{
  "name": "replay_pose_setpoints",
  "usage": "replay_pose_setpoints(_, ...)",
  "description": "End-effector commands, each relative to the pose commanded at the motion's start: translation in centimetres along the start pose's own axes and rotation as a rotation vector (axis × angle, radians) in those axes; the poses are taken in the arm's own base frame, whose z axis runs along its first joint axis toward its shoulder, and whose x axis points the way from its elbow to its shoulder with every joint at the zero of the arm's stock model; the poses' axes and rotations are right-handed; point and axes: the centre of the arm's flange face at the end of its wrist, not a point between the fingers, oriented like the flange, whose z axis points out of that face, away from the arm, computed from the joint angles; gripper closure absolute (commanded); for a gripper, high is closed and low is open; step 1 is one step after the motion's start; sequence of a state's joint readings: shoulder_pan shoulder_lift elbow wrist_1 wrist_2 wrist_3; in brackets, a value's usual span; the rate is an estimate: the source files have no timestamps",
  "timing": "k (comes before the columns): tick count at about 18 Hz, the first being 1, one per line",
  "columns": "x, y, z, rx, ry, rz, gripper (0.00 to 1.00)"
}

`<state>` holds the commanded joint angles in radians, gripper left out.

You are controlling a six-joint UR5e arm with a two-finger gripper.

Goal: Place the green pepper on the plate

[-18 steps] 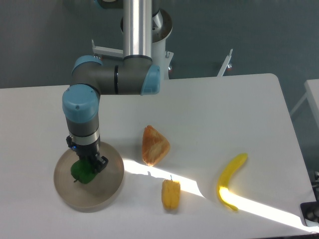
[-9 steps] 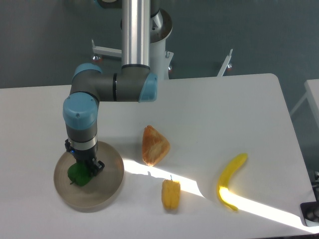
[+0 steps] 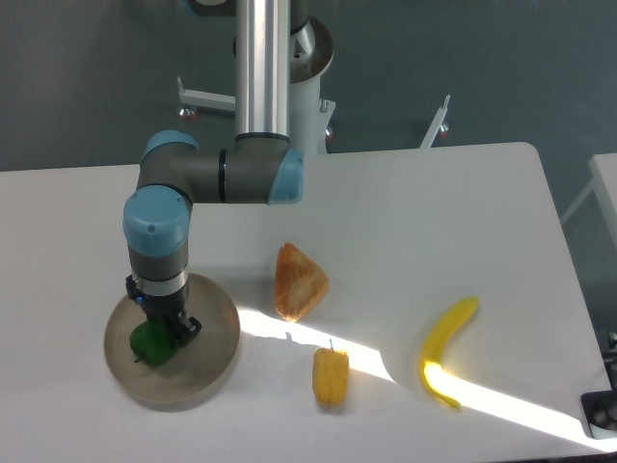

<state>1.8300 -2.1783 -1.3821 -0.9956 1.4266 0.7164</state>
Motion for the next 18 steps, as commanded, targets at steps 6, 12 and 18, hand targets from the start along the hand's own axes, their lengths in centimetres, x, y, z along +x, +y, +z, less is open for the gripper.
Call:
replay_pose_setpoints(6,0.0,0.0,-0.5,0.006,-0.003,-0.001,0.00)
replay_pose_setpoints(12,0.0,0.1,-2.9,0.028,-0.020,-0.009,0.00)
replay_pose_setpoints(18,-3.9,3.0,-8.2,0.058,-0.087,-0.068,0.00)
